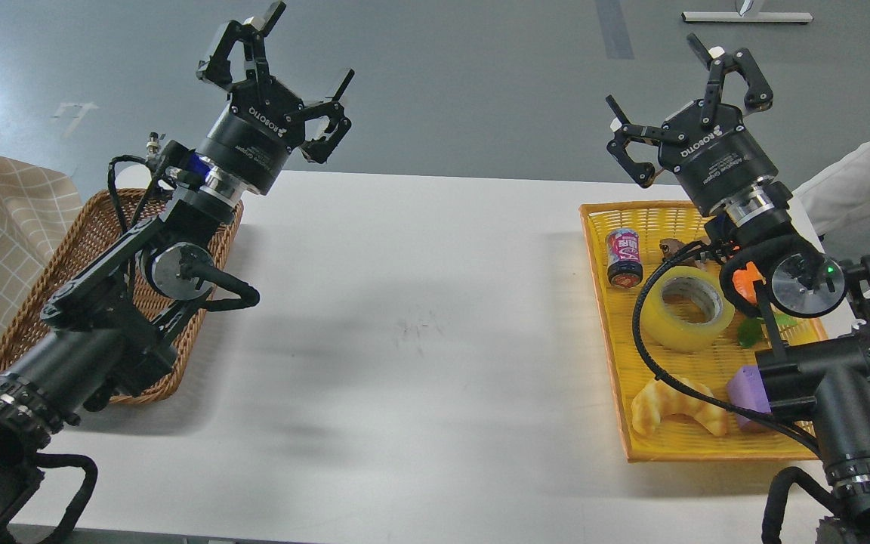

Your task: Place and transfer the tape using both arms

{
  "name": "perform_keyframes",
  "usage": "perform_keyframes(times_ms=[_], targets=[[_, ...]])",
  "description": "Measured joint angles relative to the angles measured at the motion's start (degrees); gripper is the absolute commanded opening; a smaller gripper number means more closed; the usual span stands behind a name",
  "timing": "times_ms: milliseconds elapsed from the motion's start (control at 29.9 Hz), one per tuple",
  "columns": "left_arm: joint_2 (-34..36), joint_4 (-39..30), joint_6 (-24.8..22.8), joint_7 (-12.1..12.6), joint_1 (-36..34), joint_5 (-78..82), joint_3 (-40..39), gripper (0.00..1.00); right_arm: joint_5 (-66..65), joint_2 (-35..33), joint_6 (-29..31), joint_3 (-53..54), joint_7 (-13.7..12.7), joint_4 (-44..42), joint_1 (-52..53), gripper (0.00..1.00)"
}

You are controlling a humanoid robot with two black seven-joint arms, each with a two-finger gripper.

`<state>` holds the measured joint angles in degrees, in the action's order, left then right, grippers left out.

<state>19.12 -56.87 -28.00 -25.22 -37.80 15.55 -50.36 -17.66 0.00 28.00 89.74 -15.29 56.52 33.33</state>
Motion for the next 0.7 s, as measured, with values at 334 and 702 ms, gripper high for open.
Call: perform_keyframes(times_ms=[334, 702], targets=[[0.0, 0.0, 0.0, 0.1, 0.0, 0.0, 0.1, 0.98, 0.0, 0.0, 0.0, 0.0, 0.0, 0.2, -0.4, 1.00], [-0.1, 0.0, 0.0, 0.3, -0.1, 0.0, 0.0, 0.98, 0.0, 0.0, 0.0, 0.0, 0.0, 0.3, -0.4, 1.00]])
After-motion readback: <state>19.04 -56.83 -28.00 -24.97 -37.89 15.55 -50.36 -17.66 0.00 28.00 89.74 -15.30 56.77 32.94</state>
